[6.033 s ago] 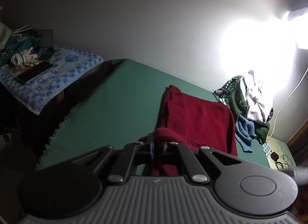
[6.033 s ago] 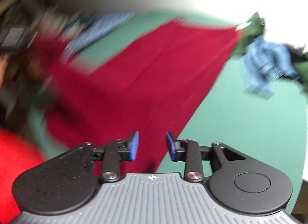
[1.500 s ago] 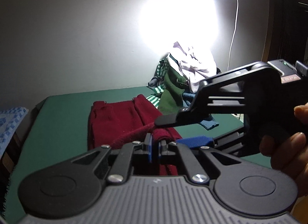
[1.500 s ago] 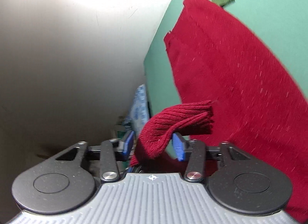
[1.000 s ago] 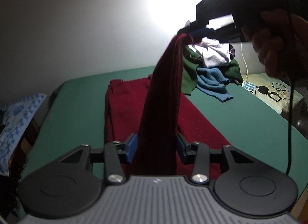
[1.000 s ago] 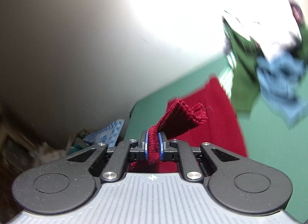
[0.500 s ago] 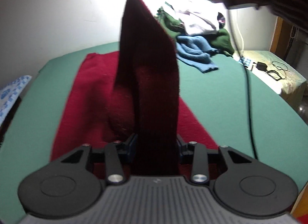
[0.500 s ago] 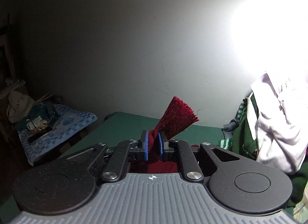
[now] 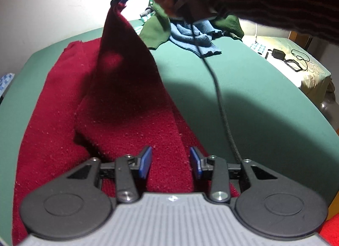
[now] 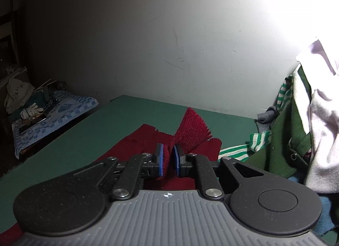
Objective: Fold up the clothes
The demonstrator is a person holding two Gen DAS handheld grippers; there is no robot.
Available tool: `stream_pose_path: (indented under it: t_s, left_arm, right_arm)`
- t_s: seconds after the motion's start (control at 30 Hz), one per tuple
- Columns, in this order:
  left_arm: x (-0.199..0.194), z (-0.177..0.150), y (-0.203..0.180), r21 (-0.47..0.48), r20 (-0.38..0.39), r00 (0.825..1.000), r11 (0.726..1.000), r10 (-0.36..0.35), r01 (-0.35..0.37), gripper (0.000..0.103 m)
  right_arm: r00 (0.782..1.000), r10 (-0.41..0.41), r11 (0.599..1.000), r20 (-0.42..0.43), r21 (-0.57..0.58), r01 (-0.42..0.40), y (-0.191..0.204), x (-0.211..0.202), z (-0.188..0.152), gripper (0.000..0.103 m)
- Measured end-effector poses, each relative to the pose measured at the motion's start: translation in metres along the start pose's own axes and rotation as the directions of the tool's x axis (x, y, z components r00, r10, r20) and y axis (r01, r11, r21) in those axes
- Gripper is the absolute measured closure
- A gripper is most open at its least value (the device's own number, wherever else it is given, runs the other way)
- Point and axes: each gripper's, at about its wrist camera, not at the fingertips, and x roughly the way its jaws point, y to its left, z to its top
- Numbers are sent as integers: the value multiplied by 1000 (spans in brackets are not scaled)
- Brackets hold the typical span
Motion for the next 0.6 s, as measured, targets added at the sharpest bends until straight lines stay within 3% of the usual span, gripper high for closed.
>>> stream_pose_path:
  t_s: [0.13,0.2,0.3,0.37,0.6]
  left_arm:
    - [-10,6,7,-7,15,1000,1000,19,-19,61]
    - [-18,10,16,-17,39,998,999,45,-45,50]
    - [-27,17,43,-65,69,992,993,105,-101,44]
    - [-27,21,68,-116,65,991,987,117,-109,44]
    - [8,32,127,-253,21,999,966,-37,41,47]
  right_arm:
    - [1000,12,1000,-24,26,-11,-9,17,-11,91]
    - [999,4,999,-39,46,-2,-15,20,-17,90]
    - [998,-9,997,-61,76,13,-24,25,-25,84]
    - [997,-17,995,-76,95,24,-30,27,-31,69]
    - [997,-28,986,-77,161,40,-50,21,-40,67]
